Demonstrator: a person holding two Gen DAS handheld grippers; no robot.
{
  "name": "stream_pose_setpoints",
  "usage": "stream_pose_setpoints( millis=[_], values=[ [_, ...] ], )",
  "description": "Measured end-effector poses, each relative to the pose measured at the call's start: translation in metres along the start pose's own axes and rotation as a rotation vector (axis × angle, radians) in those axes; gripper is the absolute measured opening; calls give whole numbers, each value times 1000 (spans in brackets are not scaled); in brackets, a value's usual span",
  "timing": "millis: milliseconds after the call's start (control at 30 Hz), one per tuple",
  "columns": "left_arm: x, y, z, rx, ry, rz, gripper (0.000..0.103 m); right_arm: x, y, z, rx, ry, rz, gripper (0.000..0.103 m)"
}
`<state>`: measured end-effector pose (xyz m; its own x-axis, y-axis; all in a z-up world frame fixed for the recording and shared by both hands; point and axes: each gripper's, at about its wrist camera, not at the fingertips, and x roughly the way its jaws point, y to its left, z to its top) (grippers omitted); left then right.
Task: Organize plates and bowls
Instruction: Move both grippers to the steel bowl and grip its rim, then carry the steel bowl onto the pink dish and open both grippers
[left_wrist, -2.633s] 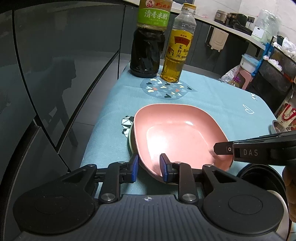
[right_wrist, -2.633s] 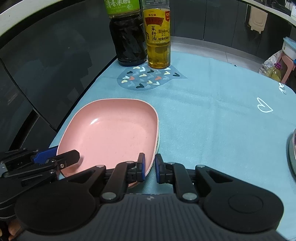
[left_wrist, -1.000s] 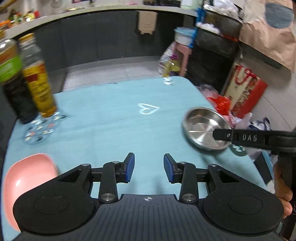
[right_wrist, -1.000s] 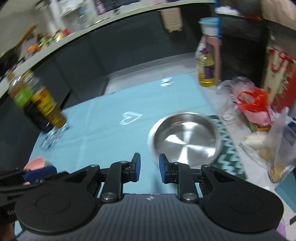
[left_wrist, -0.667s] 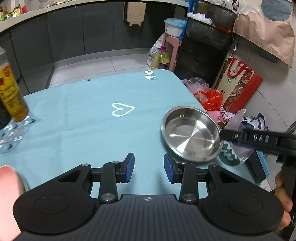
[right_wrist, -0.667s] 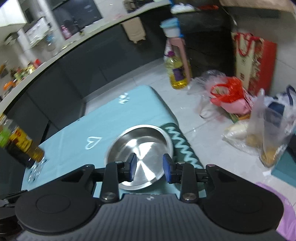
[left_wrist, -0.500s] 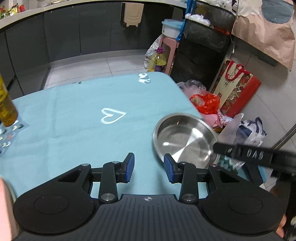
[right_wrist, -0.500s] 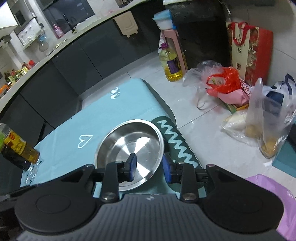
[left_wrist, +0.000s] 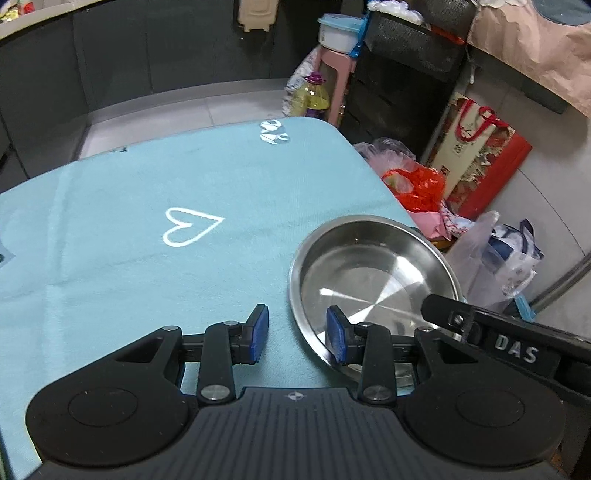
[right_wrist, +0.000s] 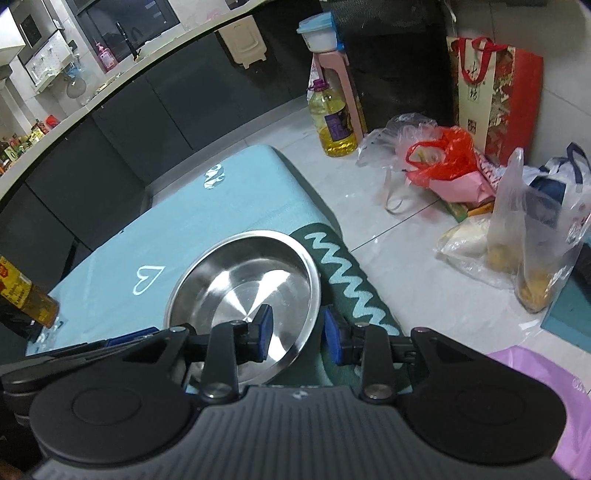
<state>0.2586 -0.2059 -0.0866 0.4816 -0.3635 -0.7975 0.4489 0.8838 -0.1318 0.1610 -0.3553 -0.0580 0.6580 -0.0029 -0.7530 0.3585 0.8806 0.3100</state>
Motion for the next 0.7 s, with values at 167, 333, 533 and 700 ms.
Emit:
stream_pose_setpoints(
  millis=[167, 333, 533, 700],
  values=[
    [-7, 0, -5, 15, 0, -27, 17, 1, 5, -3, -36, 1, -26, 3],
    [-33, 9, -9, -1, -27, -30, 17, -13, 10, -4, -39, -16, 10, 3],
    [-71, 25, -21, -9, -85, -2, 17, -26, 32, -10, -77, -1, 66, 3],
    [-99, 42, -36, -39, -117, 5, 18, -41, 55, -17, -128, -14, 100, 4]
  ],
)
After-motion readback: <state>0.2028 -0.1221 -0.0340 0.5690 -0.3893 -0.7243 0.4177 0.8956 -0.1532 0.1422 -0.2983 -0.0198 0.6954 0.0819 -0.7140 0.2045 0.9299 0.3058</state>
